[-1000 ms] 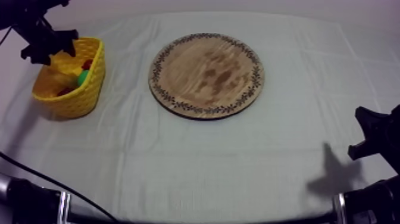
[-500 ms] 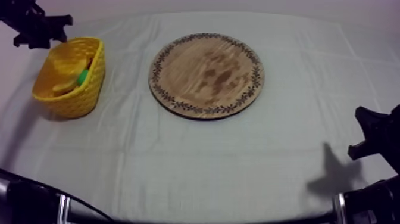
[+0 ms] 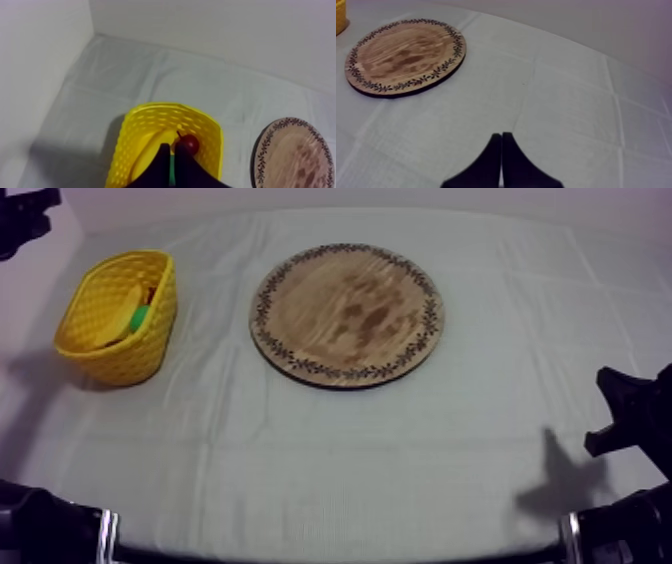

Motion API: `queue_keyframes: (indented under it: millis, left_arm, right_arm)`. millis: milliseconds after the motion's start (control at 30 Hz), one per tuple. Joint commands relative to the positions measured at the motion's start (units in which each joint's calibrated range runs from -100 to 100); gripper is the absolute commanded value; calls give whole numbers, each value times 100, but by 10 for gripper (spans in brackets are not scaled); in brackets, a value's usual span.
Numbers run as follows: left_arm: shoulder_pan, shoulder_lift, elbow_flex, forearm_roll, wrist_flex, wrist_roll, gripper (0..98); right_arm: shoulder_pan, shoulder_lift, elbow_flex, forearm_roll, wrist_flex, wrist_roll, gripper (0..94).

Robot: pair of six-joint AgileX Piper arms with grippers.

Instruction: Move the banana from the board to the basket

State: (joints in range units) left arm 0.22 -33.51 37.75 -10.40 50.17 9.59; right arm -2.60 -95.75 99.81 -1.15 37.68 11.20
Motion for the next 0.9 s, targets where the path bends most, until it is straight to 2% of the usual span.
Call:
queue_keyframes:
  millis: [0,267,567,867]
  left_arm:
    - [-59,-1090,414,43,-70,-139,2]
    - [-213,-3380,2139,202,-338,-548,0]
    - [-193,-5506,4116,234,-586,-547,0]
    - [-191,-6450,5693,253,-1269,-699,0]
  right_arm:
    - [0,0,-3,0,-2,1,3]
    - [0,0,-3,0,-2,1,3]
    - [0,0,-3,0,-2,4,3]
    - [0,0,-3,0,-2,1,3]
